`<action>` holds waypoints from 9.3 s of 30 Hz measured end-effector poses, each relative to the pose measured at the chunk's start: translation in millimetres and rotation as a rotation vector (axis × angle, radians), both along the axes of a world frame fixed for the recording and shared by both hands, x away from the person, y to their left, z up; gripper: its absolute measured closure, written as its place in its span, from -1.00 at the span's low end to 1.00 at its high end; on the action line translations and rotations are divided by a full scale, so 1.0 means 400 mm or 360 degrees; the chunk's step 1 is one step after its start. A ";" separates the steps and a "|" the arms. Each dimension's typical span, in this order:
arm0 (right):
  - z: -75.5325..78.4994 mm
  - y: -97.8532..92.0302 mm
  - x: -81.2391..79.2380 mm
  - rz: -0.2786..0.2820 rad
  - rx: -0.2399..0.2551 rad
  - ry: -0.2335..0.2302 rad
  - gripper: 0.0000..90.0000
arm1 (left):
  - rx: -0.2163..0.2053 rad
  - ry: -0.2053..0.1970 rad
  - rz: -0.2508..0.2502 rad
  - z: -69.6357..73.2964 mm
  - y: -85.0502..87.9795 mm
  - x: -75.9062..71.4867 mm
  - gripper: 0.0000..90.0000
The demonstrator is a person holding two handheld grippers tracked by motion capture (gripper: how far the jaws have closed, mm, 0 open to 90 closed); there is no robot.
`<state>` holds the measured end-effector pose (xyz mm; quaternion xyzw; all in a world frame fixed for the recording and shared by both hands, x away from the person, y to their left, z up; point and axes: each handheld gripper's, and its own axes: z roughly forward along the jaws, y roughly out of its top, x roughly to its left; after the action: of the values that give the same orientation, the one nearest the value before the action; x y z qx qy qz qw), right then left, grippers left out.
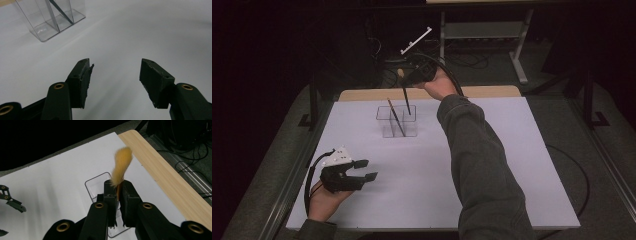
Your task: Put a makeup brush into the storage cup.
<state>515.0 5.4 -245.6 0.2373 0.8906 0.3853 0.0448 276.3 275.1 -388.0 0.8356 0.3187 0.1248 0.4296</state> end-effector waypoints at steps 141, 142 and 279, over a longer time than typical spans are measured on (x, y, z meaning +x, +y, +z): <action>-0.245 -0.161 -0.077 -0.0236 0.0166 0.0148 0.44 | 0.0079 0.0050 -0.0007 -0.019 -0.006 0.020 -0.18; -0.245 -0.168 -0.079 -0.0238 0.0170 0.0144 0.43 | 0.0080 0.0048 -0.0012 -0.019 -0.007 0.021 -0.19; -0.404 -0.524 -0.483 -0.0465 0.0338 -0.0044 -0.40 | 0.0013 0.0051 -0.0010 -0.016 -0.032 0.020 -0.38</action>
<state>321.7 -204.1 -407.3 0.3622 0.8004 0.4697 0.0873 284.2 262.2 -394.6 0.8402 0.3224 0.1114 0.4216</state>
